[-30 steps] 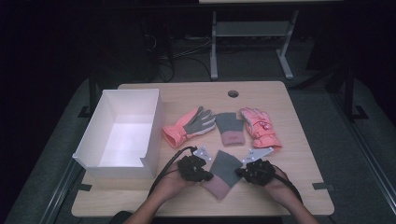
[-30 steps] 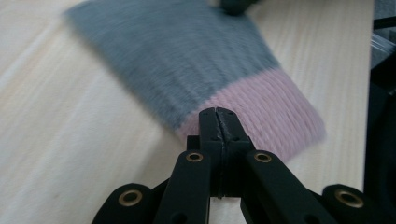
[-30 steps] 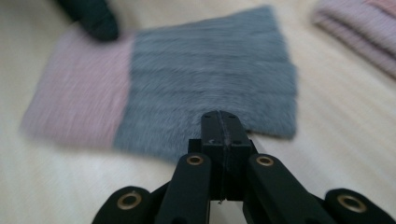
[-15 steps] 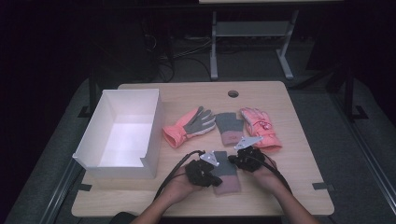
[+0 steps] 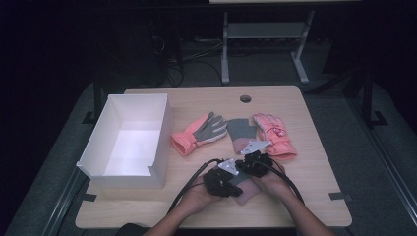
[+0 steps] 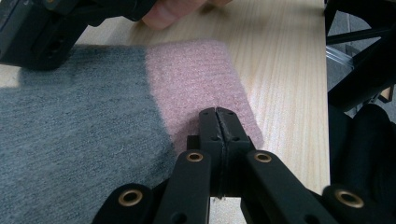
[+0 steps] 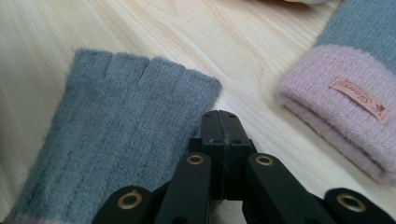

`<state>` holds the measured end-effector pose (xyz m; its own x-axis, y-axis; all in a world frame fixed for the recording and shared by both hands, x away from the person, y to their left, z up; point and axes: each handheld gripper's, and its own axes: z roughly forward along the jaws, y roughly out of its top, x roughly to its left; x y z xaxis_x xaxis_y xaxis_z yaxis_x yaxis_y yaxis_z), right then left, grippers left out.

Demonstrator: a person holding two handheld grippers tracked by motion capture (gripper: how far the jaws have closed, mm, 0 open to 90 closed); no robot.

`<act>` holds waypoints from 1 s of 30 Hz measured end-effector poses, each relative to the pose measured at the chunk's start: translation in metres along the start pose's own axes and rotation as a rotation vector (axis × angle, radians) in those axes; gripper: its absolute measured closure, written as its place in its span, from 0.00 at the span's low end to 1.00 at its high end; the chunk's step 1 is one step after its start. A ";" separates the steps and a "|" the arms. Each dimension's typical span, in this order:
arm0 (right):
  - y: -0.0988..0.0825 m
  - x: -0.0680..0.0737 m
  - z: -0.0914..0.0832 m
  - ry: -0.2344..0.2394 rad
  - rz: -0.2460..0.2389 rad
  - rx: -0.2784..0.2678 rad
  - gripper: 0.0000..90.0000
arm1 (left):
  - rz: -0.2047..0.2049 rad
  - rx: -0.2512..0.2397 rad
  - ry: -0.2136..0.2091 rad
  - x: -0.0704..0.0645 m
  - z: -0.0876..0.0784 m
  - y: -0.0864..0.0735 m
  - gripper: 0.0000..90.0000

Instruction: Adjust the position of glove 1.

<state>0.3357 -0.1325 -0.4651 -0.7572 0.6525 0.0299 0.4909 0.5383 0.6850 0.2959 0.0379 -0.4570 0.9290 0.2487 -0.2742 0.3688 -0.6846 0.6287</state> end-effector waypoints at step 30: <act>0.030 -0.041 -0.024 -0.037 0.112 -0.030 1.00 | -0.022 -0.068 0.217 0.008 -0.060 -0.049 0.16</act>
<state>0.3714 -0.1560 -0.4285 -0.6820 0.7269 0.0810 0.5576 0.4451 0.7007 0.2872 0.1150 -0.4463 0.9029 0.4098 -0.1302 0.3837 -0.6313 0.6740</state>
